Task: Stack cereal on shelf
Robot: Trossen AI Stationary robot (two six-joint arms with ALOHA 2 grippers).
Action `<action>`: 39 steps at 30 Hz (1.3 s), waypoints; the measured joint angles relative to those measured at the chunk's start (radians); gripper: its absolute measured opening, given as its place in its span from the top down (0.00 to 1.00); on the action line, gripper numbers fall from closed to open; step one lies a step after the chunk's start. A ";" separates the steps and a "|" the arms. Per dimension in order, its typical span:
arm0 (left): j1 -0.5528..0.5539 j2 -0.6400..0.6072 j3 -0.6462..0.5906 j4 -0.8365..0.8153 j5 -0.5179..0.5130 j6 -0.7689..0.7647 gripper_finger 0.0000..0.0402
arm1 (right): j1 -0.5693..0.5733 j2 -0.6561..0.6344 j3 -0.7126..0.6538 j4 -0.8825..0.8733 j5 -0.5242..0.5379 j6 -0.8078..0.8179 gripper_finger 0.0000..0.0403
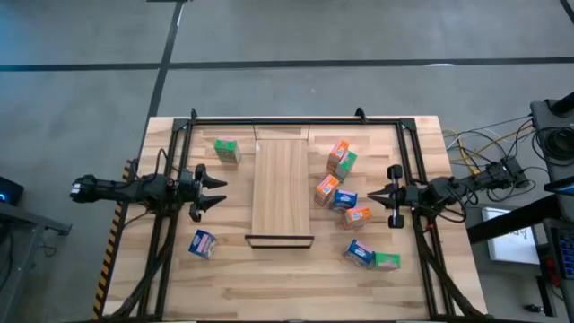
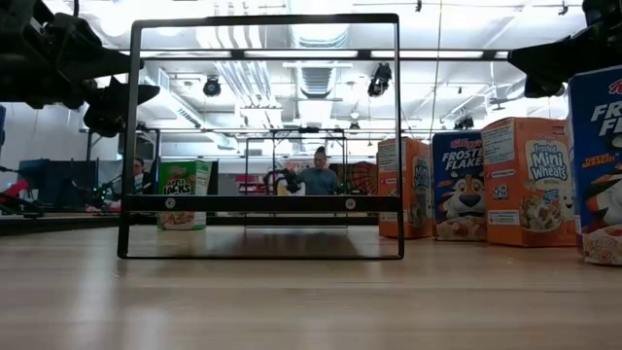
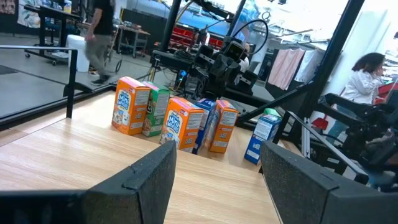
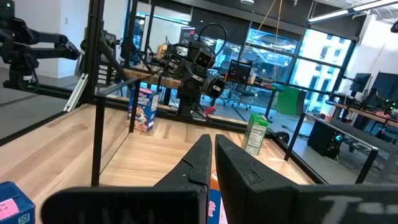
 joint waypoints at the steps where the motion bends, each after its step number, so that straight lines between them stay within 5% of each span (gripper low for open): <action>1: 0.000 0.000 0.000 0.000 0.000 0.000 0.46 | 0.000 0.000 0.000 0.000 0.000 0.000 0.97; 12: 0.000 0.000 0.000 0.000 0.000 0.000 0.46 | 0.000 0.000 0.000 0.000 -0.002 0.025 0.97; 17: 0.000 0.000 0.000 0.027 -0.003 -0.025 0.46 | 0.000 0.000 0.000 0.037 -0.008 0.420 0.97; 21: 0.000 0.000 0.000 0.113 -0.007 -0.210 0.46 | 0.000 0.000 0.000 0.094 -0.007 0.601 0.97; 27: 0.000 0.001 0.000 0.277 -0.011 -0.248 0.46 | 0.000 0.000 0.000 0.188 -0.008 0.606 0.97; 39: 0.000 0.015 0.000 0.553 -0.011 -0.080 0.46 | 0.000 0.028 0.000 0.378 -0.009 0.561 0.97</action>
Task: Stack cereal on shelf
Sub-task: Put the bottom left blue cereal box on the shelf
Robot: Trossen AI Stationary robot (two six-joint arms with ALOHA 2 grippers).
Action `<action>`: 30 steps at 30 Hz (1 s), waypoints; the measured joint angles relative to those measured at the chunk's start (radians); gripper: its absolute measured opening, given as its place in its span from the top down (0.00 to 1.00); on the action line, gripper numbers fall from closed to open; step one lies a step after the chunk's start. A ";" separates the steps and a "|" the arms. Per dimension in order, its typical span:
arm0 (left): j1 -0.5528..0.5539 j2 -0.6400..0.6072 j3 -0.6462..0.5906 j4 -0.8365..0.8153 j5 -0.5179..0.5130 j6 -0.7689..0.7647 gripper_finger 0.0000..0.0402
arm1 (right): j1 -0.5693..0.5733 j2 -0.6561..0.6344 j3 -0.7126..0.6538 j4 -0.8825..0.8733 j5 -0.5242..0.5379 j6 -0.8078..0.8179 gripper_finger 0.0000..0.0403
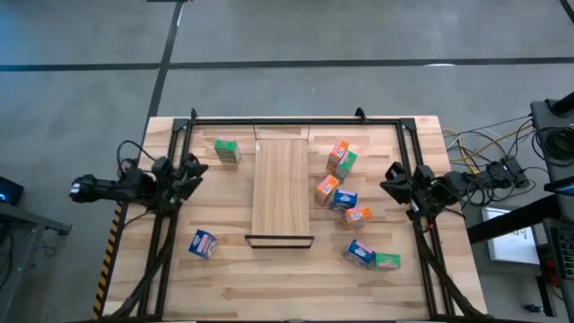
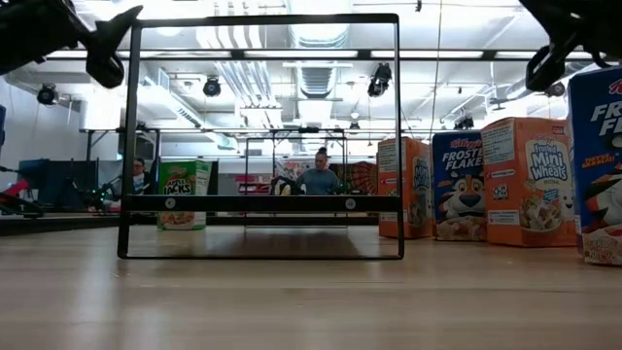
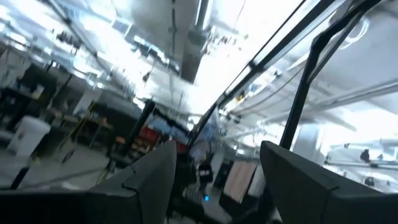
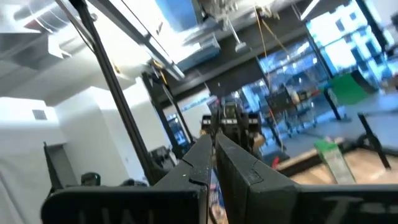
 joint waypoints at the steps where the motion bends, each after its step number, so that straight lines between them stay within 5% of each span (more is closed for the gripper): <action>1: 0.000 0.004 0.000 0.023 0.000 0.000 0.46 | 0.000 0.009 0.000 0.025 -0.001 -0.010 0.97; 7: 0.000 0.015 0.000 0.132 -0.087 -0.046 0.46 | 0.000 0.069 0.004 0.163 0.000 -0.098 0.97; 15: 0.000 0.076 0.000 0.119 -0.305 -0.115 0.46 | 0.000 0.204 0.181 0.015 0.037 -0.116 0.97; 25: 0.000 0.329 0.110 0.074 -0.280 -0.260 0.46 | 0.000 0.360 0.292 -0.043 0.147 -0.158 0.97; 30: 0.000 0.430 0.244 -0.142 -0.223 -0.401 0.46 | 0.000 0.377 0.319 -0.040 0.148 -0.191 0.97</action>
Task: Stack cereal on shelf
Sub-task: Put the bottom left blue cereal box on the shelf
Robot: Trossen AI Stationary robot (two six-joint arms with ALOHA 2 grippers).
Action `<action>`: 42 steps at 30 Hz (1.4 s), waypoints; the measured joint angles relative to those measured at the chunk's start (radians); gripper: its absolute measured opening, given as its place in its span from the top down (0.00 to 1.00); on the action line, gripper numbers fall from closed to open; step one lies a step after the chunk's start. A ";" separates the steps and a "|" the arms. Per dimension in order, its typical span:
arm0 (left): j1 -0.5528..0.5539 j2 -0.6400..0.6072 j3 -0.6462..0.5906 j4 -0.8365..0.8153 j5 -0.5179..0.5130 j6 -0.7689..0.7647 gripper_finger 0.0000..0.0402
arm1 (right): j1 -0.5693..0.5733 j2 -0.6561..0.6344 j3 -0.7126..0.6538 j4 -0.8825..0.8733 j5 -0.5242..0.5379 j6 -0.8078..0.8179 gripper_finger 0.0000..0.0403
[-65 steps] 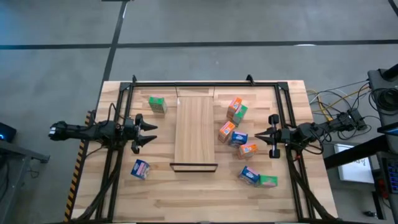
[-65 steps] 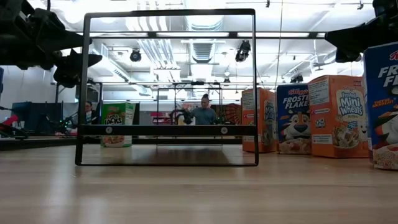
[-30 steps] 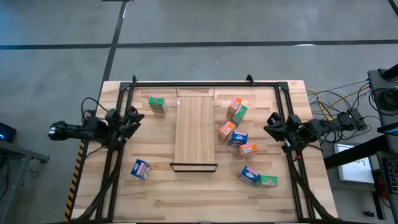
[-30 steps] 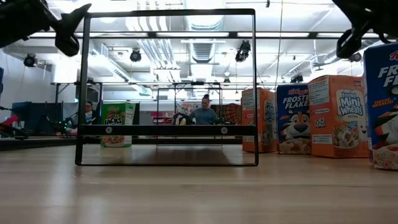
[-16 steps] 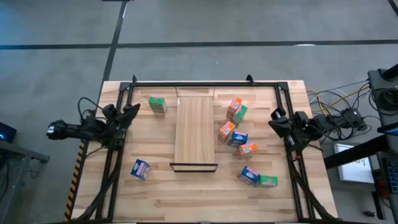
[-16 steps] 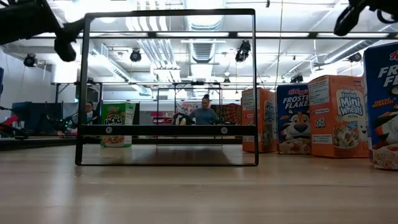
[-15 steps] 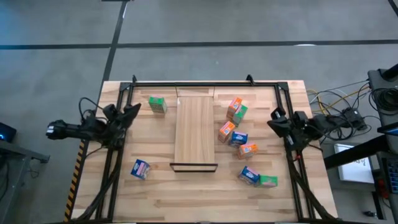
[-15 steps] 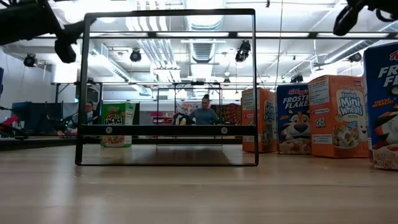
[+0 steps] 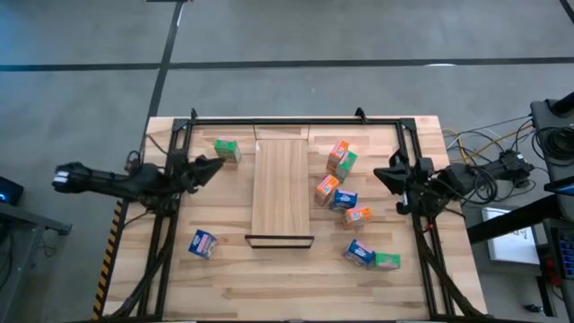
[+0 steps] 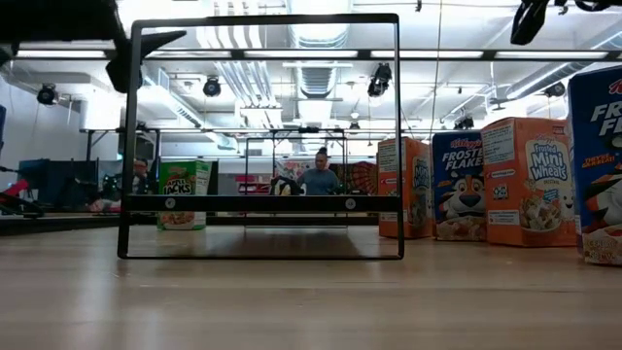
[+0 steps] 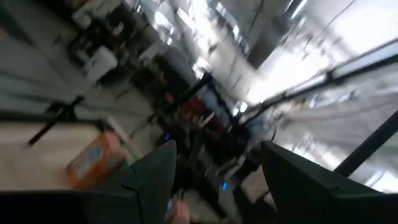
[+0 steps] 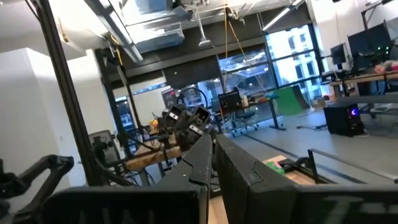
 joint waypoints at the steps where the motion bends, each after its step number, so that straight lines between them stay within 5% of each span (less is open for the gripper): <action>1: 0.000 0.013 0.038 -0.074 0.020 -0.011 0.46 | 0.000 0.000 0.004 -0.001 0.001 -0.007 0.97; 7: -0.009 0.108 0.334 -0.686 0.094 -0.120 0.46 | 0.000 0.000 0.022 -0.003 0.002 -0.041 0.97; 13: -0.073 0.280 0.618 -1.304 0.172 -0.427 0.46 | 0.000 0.000 0.039 -0.011 0.003 -0.058 0.97; 19: -0.199 0.500 0.808 -1.675 0.356 -0.733 0.46 | 0.000 0.000 0.068 -0.049 0.003 -0.082 0.97; 28: -0.380 0.791 0.990 -1.976 0.479 -0.912 0.40 | 0.000 -0.004 0.071 -0.047 0.023 -0.132 0.97; 42: -0.439 0.884 0.965 -1.903 0.526 -0.951 0.37 | 0.000 -0.007 0.071 -0.045 0.020 -0.135 0.97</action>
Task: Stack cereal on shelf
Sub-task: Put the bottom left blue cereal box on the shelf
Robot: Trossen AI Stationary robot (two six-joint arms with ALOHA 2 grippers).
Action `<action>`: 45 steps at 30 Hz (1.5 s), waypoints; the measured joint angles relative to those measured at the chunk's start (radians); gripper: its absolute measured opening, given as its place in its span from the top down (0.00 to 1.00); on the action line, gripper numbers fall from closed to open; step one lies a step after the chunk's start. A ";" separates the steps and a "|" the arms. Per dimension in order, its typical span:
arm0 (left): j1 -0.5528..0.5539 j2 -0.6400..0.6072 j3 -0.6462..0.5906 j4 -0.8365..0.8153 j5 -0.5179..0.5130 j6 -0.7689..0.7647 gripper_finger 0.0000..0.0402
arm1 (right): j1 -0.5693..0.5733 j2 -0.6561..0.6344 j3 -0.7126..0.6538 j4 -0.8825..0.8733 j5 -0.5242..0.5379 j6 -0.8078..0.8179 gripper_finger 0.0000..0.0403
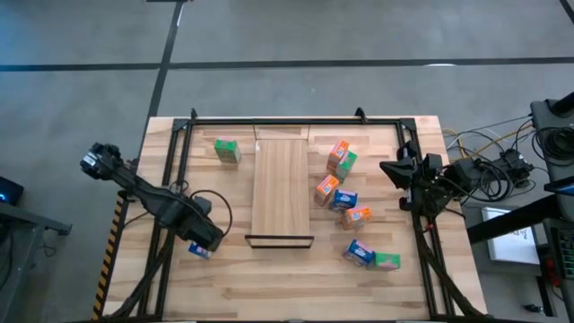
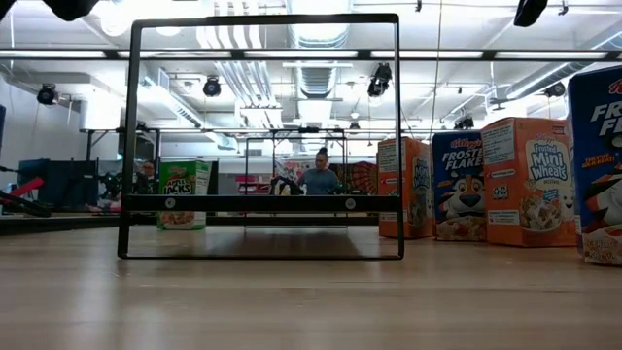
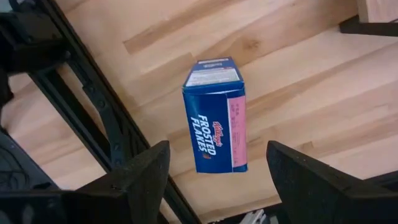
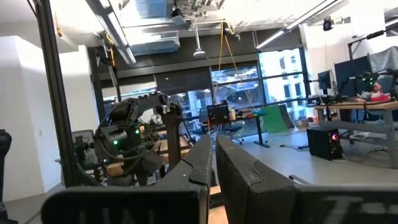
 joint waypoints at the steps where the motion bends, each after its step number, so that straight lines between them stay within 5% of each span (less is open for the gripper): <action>1: -0.002 -0.004 -0.006 0.009 0.000 -0.010 0.37 | 0.000 0.000 0.000 0.000 0.000 0.000 0.97; 18: -0.022 0.027 -0.125 0.117 -0.002 -0.027 0.31 | 0.000 0.000 0.003 -0.002 -0.001 -0.012 0.97; 36: -0.023 0.091 -0.132 0.147 0.030 0.060 0.53 | 0.000 0.000 0.004 -0.001 -0.001 -0.012 0.97; 45: -0.022 0.091 -0.040 0.096 0.029 0.225 0.55 | 0.000 0.000 0.004 -0.001 -0.001 -0.011 0.97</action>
